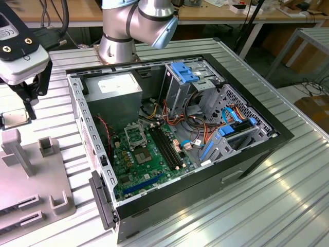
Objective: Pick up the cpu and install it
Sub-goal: 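Pick up the cpu and move it towards the insertion slot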
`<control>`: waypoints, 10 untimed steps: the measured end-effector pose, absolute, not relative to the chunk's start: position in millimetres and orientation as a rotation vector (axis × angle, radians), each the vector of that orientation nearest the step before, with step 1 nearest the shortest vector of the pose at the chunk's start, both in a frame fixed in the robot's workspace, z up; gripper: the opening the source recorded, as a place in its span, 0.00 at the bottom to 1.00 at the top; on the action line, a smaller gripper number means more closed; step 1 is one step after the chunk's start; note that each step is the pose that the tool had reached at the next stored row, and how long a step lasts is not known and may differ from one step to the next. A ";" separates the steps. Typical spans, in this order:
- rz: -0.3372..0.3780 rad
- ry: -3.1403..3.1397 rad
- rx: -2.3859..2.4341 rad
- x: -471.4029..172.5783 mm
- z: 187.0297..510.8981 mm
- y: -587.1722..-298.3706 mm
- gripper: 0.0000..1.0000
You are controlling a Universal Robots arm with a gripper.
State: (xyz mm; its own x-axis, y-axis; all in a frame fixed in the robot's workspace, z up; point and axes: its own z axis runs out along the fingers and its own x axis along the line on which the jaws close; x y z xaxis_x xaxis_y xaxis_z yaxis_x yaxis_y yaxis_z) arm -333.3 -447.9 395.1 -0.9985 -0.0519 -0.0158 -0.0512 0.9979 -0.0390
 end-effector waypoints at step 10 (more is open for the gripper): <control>-0.060 3.122 -0.081 -330.4 394.8 -447.9 0.47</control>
State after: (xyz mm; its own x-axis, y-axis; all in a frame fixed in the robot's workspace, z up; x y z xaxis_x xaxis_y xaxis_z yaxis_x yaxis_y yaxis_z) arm -330.4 -447.9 394.8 -0.9985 -0.0519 -0.0170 -0.0512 0.9979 -0.0392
